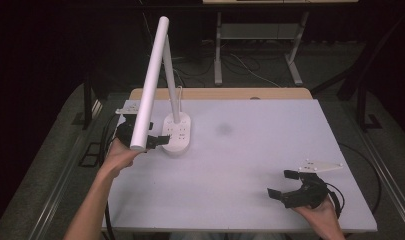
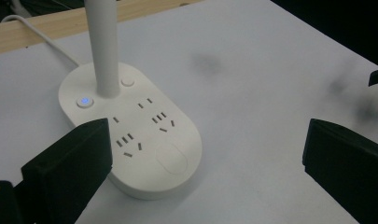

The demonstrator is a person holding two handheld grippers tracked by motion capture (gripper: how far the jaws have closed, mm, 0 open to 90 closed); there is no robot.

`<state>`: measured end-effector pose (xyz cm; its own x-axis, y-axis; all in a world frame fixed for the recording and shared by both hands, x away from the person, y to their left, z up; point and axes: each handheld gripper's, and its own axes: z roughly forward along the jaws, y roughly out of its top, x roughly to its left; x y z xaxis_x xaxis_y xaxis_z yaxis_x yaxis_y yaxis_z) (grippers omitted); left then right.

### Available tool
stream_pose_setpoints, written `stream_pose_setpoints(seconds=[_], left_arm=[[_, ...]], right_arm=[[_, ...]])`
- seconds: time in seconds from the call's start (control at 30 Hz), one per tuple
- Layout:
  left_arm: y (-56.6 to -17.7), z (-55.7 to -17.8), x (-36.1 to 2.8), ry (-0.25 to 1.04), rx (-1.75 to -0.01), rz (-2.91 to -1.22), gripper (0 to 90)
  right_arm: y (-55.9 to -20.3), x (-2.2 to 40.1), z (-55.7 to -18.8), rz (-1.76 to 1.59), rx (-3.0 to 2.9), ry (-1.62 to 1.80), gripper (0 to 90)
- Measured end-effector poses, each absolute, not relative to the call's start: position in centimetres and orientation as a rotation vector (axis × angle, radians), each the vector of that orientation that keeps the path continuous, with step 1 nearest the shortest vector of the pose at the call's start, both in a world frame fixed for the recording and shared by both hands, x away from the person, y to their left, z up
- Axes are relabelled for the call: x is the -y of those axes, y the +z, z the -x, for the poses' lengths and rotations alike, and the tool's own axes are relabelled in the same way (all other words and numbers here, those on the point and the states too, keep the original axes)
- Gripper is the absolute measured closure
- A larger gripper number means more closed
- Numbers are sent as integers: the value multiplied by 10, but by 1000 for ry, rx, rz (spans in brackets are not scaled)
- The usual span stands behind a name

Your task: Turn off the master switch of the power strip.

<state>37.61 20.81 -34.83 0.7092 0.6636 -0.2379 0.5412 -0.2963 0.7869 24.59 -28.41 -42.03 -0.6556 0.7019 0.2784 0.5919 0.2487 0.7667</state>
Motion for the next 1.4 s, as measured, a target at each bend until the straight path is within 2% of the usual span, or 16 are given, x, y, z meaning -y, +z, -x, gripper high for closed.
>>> stream_pose_setpoints(seconds=[0.67, 1.4], left_arm=[[-344, -399, -214, 188, -941, -2010, 11], [-352, -435, -221, 206, -984, -2031, 55]], right_arm=[[-421, 285, -246, -1259, -2384, 1374, 0], [-423, 285, -247, -1258, -2391, 1372, 0]])
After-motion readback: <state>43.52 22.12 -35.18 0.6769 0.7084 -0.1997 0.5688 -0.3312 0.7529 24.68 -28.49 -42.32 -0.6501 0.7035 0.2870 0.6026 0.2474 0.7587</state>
